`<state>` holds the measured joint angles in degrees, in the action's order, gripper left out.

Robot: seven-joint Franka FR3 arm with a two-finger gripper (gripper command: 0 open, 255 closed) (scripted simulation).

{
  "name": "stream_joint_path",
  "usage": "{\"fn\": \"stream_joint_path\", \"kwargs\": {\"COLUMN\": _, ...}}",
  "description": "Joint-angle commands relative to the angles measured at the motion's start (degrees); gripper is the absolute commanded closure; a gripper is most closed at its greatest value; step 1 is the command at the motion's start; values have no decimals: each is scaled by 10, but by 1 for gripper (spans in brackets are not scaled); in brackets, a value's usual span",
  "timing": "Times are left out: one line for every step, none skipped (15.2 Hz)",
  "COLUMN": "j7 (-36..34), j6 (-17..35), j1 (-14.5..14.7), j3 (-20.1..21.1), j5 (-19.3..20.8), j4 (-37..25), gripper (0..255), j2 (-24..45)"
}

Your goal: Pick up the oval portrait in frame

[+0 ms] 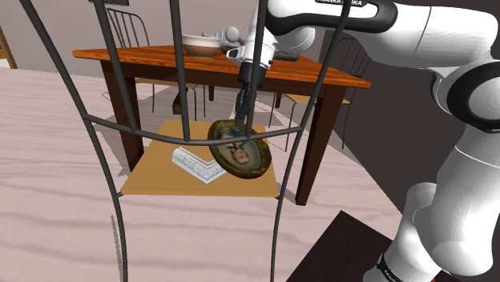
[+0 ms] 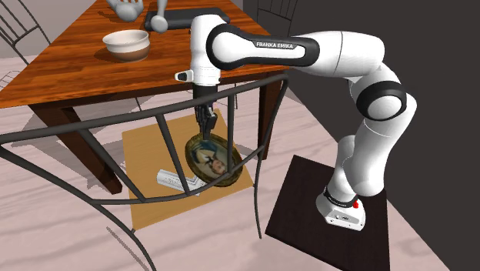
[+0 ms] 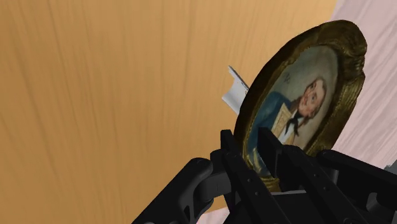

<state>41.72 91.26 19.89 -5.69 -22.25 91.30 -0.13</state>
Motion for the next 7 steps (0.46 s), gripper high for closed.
{"fn": "stream_joint_path", "kwargs": {"j7": -4, "j6": -17, "j1": -1, "j3": -1, "j5": 0, "j4": -21, "gripper": 255, "j2": 3}}
{"fn": "stream_joint_path", "kwargs": {"j7": -7, "j6": -25, "j1": -1, "j3": -1, "j5": 0, "j4": -31, "gripper": 255, "j2": 5}}
{"fn": "stream_joint_path", "kwargs": {"j7": -9, "j6": -33, "j1": -2, "j3": -2, "j5": -1, "j4": -42, "gripper": 255, "j2": 8}}
{"fn": "stream_joint_path", "kwargs": {"j7": -12, "j6": -41, "j1": -2, "j3": -2, "j5": -1, "j4": -53, "gripper": 255, "j2": 11}}
{"fn": "stream_joint_path", "kwargs": {"j7": -15, "j6": -49, "j1": -3, "j3": -3, "j5": -2, "j4": -64, "gripper": 255, "j2": 13}}
{"fn": "stream_joint_path", "kwargs": {"j7": -15, "j6": -50, "j1": -3, "j3": -3, "j5": -2, "j4": -66, "gripper": 255, "j2": 14}}
{"fn": "stream_joint_path", "kwargs": {"j7": -15, "j6": -50, "j1": -3, "j3": -3, "j5": -2, "j4": -66, "gripper": 255, "j2": 14}}
